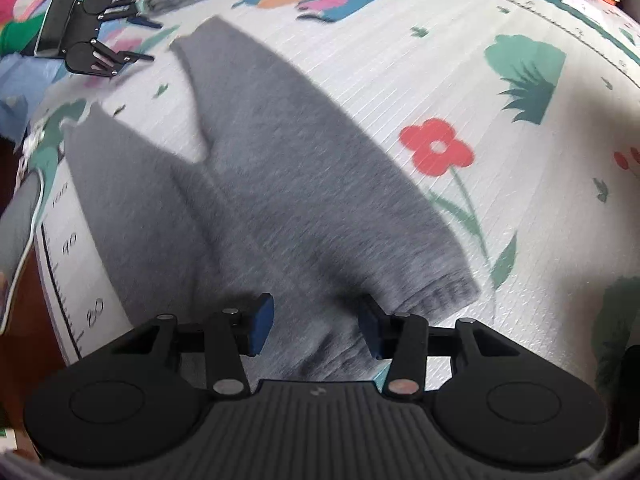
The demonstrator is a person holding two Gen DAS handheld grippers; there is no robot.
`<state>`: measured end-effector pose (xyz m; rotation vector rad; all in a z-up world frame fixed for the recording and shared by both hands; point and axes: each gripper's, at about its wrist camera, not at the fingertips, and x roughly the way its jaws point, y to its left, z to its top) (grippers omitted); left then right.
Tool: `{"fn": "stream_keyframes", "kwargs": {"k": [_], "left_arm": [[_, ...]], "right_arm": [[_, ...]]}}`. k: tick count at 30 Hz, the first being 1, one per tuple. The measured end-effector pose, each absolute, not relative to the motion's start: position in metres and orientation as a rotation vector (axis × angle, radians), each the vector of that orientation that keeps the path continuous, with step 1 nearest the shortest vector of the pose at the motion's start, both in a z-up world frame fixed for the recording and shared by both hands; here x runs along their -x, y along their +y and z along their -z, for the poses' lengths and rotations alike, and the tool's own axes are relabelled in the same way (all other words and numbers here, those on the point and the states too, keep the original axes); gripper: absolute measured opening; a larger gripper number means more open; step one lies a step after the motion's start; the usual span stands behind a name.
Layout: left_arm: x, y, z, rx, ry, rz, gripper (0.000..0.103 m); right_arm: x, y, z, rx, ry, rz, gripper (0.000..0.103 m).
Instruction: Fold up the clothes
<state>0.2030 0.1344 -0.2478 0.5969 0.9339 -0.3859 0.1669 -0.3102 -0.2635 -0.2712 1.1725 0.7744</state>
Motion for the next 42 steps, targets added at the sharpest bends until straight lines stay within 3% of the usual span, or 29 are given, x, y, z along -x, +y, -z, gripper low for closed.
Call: {"fn": "stream_keyframes", "kwargs": {"k": [4, 7, 10, 13, 20, 21, 23, 24, 26, 30, 31, 32, 33, 37, 39, 40, 41, 42], "left_arm": [[-0.249, 0.174, 0.239, -0.069, 1.031, 0.22, 0.05], [-0.27, 0.163, 0.252, 0.019, 1.065, 0.183, 0.047], [-0.269, 0.141, 0.266, -0.112, 1.083, 0.209, 0.011], [-0.259, 0.117, 0.265, -0.293, 1.02, 0.251, 0.003], [-0.27, 0.114, 0.275, -0.374, 0.941, 0.227, 0.006], [-0.266, 0.111, 0.274, -0.418, 0.917, 0.205, 0.008], [-0.255, 0.102, 0.265, -0.51, 0.853, 0.181, 0.024], [-0.247, 0.097, 0.258, -0.532, 0.816, 0.198, 0.026], [-0.237, 0.087, 0.25, -0.483, 0.804, 0.262, 0.026], [-0.24, 0.088, 0.268, -0.249, 0.953, 0.298, 0.028], [-0.244, 0.087, 0.272, -0.243, 0.941, 0.299, 0.036], [-0.252, 0.088, 0.272, -0.264, 0.934, 0.296, 0.051], [-0.261, 0.088, 0.273, -0.286, 0.928, 0.293, 0.059], [-0.29, 0.094, 0.275, -0.307, 0.921, 0.297, 0.066], [-0.291, 0.092, 0.273, -0.345, 0.903, 0.304, 0.066], [-0.29, 0.092, 0.271, -0.356, 0.898, 0.302, 0.06], [-0.29, 0.092, 0.269, -0.366, 0.892, 0.299, 0.042], [-0.286, 0.092, 0.262, -0.386, 0.89, 0.294, 0.04]], "right_arm": [[-0.174, -0.312, 0.259, 0.254, 1.122, -0.731, 0.046], [-0.177, -0.312, 0.258, 0.263, 1.073, -0.695, 0.044], [-0.182, -0.312, 0.264, 0.276, 1.066, -0.659, 0.044], [-0.183, -0.31, 0.274, 0.337, 1.066, -0.629, 0.038], [-0.182, -0.301, 0.28, 0.436, 1.051, -0.561, 0.038], [-0.181, -0.3, 0.279, 0.43, 1.047, -0.557, 0.038], [-0.178, -0.301, 0.275, 0.407, 1.034, -0.562, 0.038], [-0.176, -0.303, 0.273, 0.391, 1.026, -0.57, 0.038], [-0.174, -0.304, 0.268, 0.357, 1.002, -0.597, 0.041], [-0.178, -0.298, 0.273, 0.373, 1.014, -0.614, 0.044], [-0.18, -0.298, 0.277, 0.371, 1.036, -0.6, 0.045], [-0.182, -0.3, 0.281, 0.363, 1.052, -0.583, 0.045], [-0.183, -0.301, 0.282, 0.357, 1.056, -0.573, 0.046], [-0.184, -0.302, 0.282, 0.362, 1.056, -0.552, 0.046], [-0.184, -0.299, 0.283, 0.365, 1.056, -0.541, 0.047], [-0.184, -0.298, 0.282, 0.361, 1.056, -0.537, 0.047], [-0.184, -0.297, 0.282, 0.357, 1.055, -0.535, 0.047], [-0.183, -0.296, 0.28, 0.355, 1.051, -0.538, 0.048]]}}
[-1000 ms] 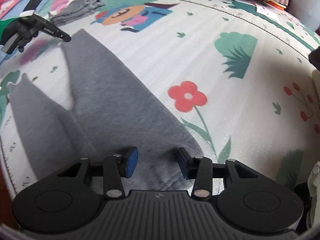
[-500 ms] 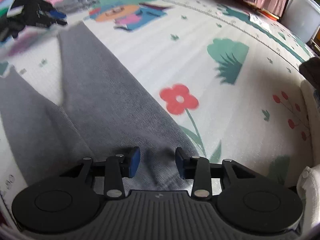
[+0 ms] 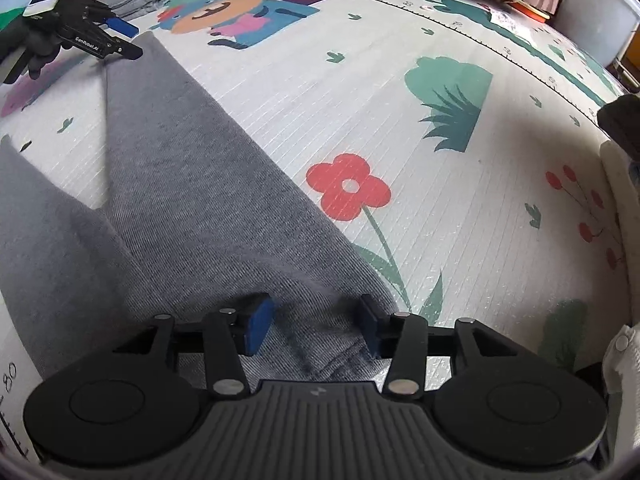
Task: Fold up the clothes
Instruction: 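Smooth the sweatpants legs flat with both grippers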
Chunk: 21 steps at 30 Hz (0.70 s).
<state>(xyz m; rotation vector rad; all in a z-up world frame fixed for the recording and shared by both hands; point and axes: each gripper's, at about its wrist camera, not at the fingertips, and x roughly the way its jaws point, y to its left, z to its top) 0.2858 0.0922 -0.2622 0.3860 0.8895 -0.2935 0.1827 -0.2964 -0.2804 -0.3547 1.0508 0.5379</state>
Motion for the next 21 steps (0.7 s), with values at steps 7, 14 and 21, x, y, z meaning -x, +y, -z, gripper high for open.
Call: {"fn": "stream_keyframes", "kwargs": {"k": [7, 14, 21], "left_arm": [[-0.192, 0.134, 0.225, -0.3, 0.997, 0.479, 0.04], [-0.082, 0.159, 0.233, -0.302, 1.064, 0.636, 0.023], [-0.029, 0.165, 0.249, -0.451, 1.022, 0.479, 0.022]], "right_arm": [[-0.155, -0.294, 0.259, 0.332, 0.988, -0.677, 0.048], [-0.109, -0.287, 0.265, 0.39, 1.013, -0.861, 0.049], [-0.099, -0.286, 0.272, 0.433, 1.051, -0.841, 0.051]]}}
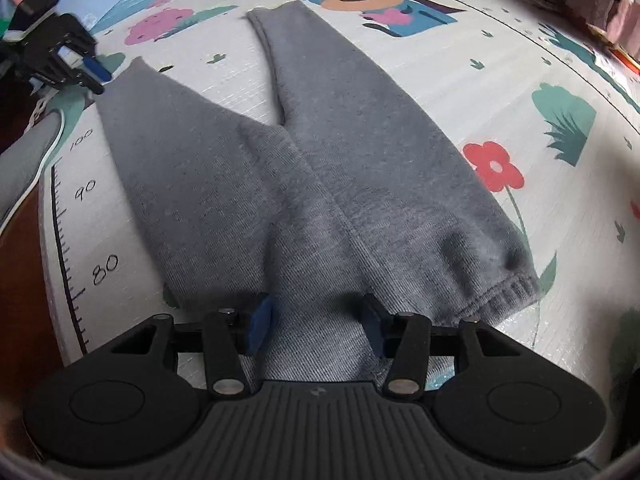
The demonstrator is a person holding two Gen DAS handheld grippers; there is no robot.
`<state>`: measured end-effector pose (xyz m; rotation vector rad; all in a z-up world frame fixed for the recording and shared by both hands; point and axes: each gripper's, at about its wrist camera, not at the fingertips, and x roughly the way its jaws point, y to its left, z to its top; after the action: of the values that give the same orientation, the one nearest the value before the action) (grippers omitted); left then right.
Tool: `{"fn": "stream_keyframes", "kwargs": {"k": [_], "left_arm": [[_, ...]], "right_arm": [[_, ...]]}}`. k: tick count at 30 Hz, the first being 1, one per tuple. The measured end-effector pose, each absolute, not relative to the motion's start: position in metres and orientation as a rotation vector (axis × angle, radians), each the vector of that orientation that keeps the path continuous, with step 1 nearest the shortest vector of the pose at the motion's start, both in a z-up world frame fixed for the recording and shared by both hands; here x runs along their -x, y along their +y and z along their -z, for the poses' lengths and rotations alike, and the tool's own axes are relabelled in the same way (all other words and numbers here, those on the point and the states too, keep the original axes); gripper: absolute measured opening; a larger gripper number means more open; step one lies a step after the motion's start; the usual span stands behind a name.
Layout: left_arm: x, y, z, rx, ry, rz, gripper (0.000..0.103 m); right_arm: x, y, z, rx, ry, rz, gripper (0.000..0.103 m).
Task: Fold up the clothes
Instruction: 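Smooth the sweatpants legs flat with both grippers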
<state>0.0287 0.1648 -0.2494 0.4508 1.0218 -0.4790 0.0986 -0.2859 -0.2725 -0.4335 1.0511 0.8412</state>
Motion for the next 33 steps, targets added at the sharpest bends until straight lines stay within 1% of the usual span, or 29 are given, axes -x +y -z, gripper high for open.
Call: {"fn": "stream_keyframes", "kwargs": {"k": [6, 7, 8, 10, 11, 13, 16, 18, 19, 21, 22, 24, 26, 27, 28, 29, 31, 33], "left_arm": [[-0.03, 0.145, 0.237, -0.341, 0.862, 0.491, 0.022], [-0.033, 0.142, 0.243, -0.339, 0.845, 0.5, 0.025], [-0.037, 0.146, 0.251, -0.304, 0.857, 0.495, 0.032], [-0.045, 0.156, 0.269, -0.23, 0.882, 0.484, 0.041], [-0.048, 0.162, 0.268, -0.173, 0.899, 0.477, 0.039], [-0.048, 0.151, 0.257, -0.232, 0.917, 0.439, 0.036], [-0.041, 0.139, 0.245, -0.18, 0.866, 0.499, 0.038], [-0.037, 0.133, 0.257, -0.22, 0.893, 0.505, 0.039], [-0.035, 0.131, 0.266, -0.248, 0.917, 0.498, 0.044], [-0.035, 0.133, 0.265, -0.221, 0.933, 0.482, 0.043], [-0.035, 0.13, 0.262, -0.228, 0.95, 0.476, 0.043], [-0.028, 0.125, 0.256, -0.273, 0.923, 0.491, 0.043], [-0.024, 0.128, 0.262, -0.275, 0.94, 0.49, 0.043], [-0.023, 0.13, 0.264, -0.276, 0.949, 0.489, 0.043], [-0.021, 0.132, 0.267, -0.276, 0.958, 0.488, 0.043], [-0.019, 0.133, 0.267, -0.281, 0.968, 0.485, 0.043], [-0.019, 0.13, 0.267, -0.316, 0.974, 0.486, 0.043], [-0.018, 0.133, 0.266, -0.31, 0.98, 0.483, 0.043]], "right_arm": [[-0.092, -0.293, 0.268, 0.402, 1.04, -0.847, 0.051], [-0.092, -0.294, 0.269, 0.401, 1.044, -0.846, 0.051], [-0.092, -0.295, 0.272, 0.413, 1.058, -0.834, 0.051], [-0.09, -0.296, 0.278, 0.435, 1.073, -0.817, 0.053], [-0.089, -0.296, 0.278, 0.443, 1.071, -0.809, 0.053], [-0.084, -0.294, 0.271, 0.455, 1.034, -0.798, 0.051], [-0.074, -0.29, 0.256, 0.432, 0.954, -0.842, 0.05], [-0.072, -0.287, 0.263, 0.459, 0.973, -0.827, 0.05], [-0.073, -0.286, 0.271, 0.471, 1.014, -0.818, 0.051], [-0.074, -0.288, 0.282, 0.481, 1.058, -0.809, 0.056], [-0.073, -0.29, 0.281, 0.476, 1.051, -0.804, 0.057], [-0.069, -0.295, 0.276, 0.473, 1.017, -0.797, 0.056], [-0.064, -0.3, 0.273, 0.462, 0.988, -0.789, 0.057], [-0.064, -0.302, 0.28, 0.474, 1.023, -0.769, 0.058], [-0.06, -0.304, 0.284, 0.477, 1.018, -0.769, 0.061], [-0.058, -0.304, 0.284, 0.473, 1.007, -0.773, 0.061], [-0.057, -0.306, 0.282, 0.441, 1.002, -0.772, 0.06], [-0.059, -0.316, 0.27, 0.336, 0.969, -0.75, 0.054]]}}
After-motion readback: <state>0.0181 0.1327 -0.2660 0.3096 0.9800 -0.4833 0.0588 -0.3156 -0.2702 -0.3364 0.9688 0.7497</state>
